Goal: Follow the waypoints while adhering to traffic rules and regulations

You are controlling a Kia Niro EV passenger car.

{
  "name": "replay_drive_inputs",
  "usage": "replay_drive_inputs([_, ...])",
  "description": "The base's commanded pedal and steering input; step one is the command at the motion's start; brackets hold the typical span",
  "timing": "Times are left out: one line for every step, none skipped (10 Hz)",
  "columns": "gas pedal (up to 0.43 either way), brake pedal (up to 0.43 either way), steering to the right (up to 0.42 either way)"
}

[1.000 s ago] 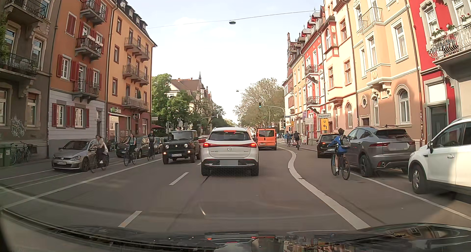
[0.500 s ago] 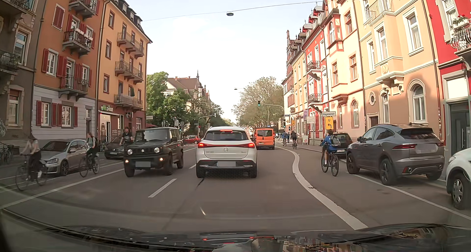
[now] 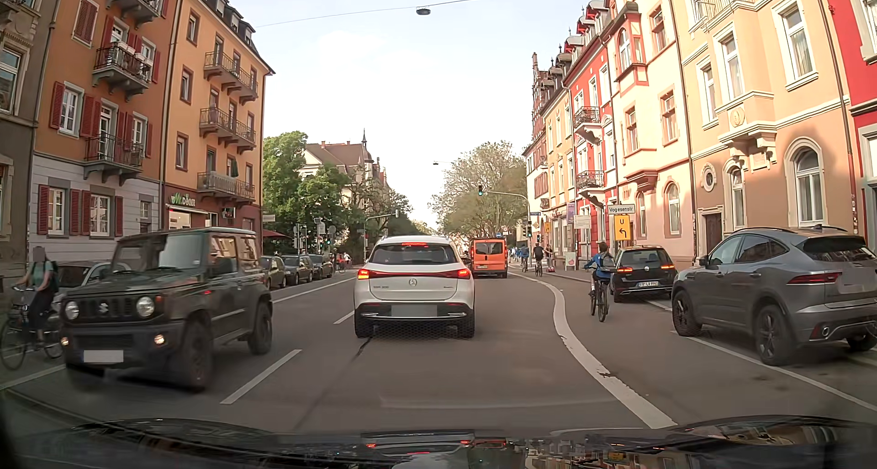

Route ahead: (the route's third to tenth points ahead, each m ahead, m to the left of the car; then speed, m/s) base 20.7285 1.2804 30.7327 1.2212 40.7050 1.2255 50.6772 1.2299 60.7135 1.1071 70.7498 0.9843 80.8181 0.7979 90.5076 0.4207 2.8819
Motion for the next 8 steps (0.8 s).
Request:
replay_drive_inputs([0.0,0.207,0.008])
replay_drive_inputs([0.0,0.207,0.007])
replay_drive_inputs([0.0,0.213,0.007])
replay_drive_inputs([0.0,0.213,0.007])
replay_drive_inputs([0.0,0.207,0.007])
replay_drive_inputs([0.0,0.189,0.007])
replay_drive_inputs([0.0,0.165,0.007])
replay_drive_inputs([0.0,0.152,0.007])
